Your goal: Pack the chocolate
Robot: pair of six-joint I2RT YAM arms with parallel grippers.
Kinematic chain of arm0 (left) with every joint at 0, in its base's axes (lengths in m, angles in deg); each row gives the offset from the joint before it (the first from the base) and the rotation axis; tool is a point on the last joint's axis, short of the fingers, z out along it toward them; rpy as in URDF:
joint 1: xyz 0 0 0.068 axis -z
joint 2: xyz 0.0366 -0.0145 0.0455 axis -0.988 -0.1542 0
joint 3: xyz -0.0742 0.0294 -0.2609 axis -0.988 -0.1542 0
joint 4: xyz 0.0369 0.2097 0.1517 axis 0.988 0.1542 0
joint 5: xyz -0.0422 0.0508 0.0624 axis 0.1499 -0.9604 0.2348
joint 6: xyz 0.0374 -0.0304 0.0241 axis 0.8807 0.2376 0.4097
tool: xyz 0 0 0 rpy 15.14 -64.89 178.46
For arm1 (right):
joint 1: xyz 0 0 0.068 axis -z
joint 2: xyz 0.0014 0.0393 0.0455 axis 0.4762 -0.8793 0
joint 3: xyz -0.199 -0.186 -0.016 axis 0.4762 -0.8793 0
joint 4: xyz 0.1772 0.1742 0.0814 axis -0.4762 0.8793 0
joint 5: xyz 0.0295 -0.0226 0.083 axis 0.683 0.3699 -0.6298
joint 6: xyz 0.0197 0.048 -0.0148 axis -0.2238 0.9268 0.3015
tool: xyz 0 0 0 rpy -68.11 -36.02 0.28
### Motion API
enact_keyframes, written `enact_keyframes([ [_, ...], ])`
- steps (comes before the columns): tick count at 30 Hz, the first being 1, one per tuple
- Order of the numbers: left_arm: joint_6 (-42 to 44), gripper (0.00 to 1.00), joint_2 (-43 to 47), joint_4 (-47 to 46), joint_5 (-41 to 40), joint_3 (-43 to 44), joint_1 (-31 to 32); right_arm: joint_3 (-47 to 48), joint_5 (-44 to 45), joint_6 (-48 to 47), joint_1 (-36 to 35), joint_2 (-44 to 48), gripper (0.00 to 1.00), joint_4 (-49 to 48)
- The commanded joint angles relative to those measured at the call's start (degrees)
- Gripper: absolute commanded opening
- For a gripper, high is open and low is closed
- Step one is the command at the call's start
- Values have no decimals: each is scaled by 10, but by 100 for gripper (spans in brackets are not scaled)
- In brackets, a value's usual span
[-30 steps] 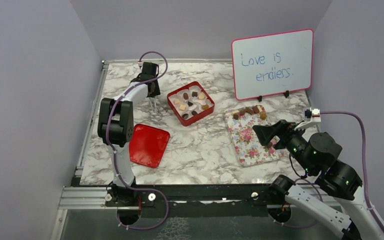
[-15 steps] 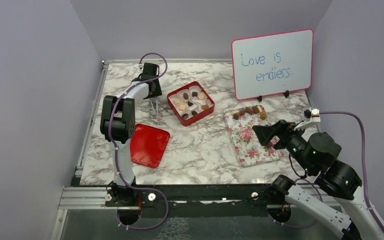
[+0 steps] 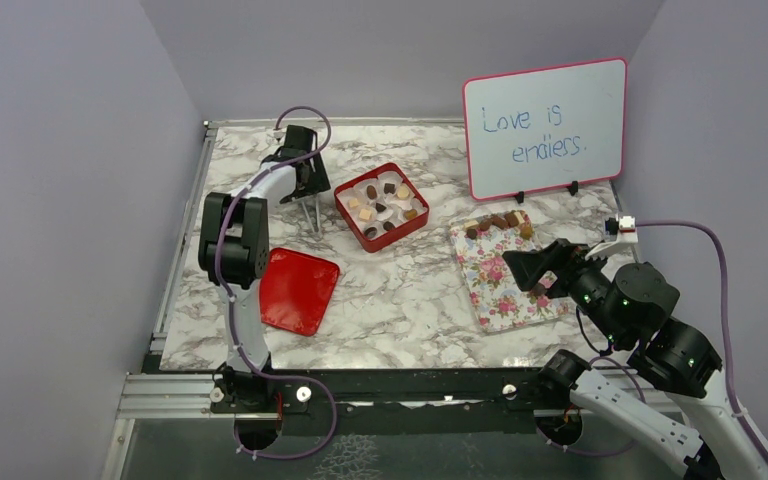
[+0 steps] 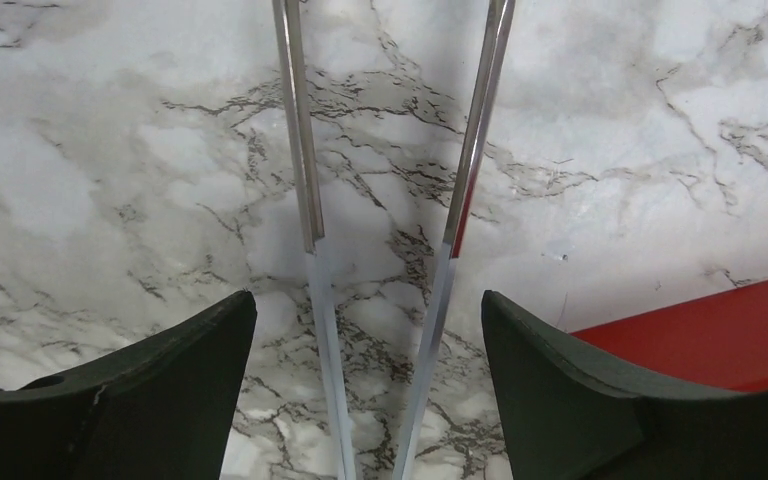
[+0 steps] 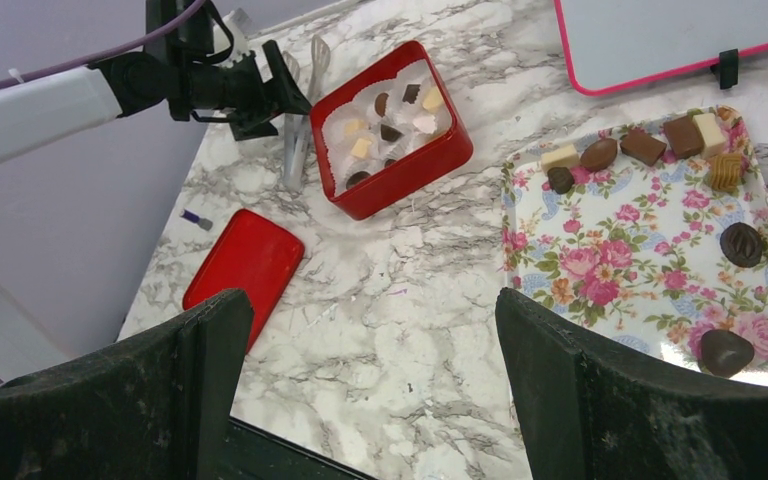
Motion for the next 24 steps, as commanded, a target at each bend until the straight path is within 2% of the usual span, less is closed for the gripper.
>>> enact_keyframes([
  [1,-46,82,78,22,-41,-20,-5,11,-13,-5,2,2,98,-15],
  [4,-75,75,111,32,-45,-48,-6,7,-13,-5,2,5,97,-15],
  [7,-126,57,141,47,-66,-77,-5,-2,-13,-4,2,10,98,-18],
  [12,-235,55,178,125,-91,-112,-5,-6,-11,-6,2,11,98,-17],
  [18,-315,50,232,141,-87,-193,-5,-3,-5,-10,2,5,98,-21],
  [24,-366,43,230,160,-87,-215,-5,-5,-9,-9,2,-9,98,-26],
])
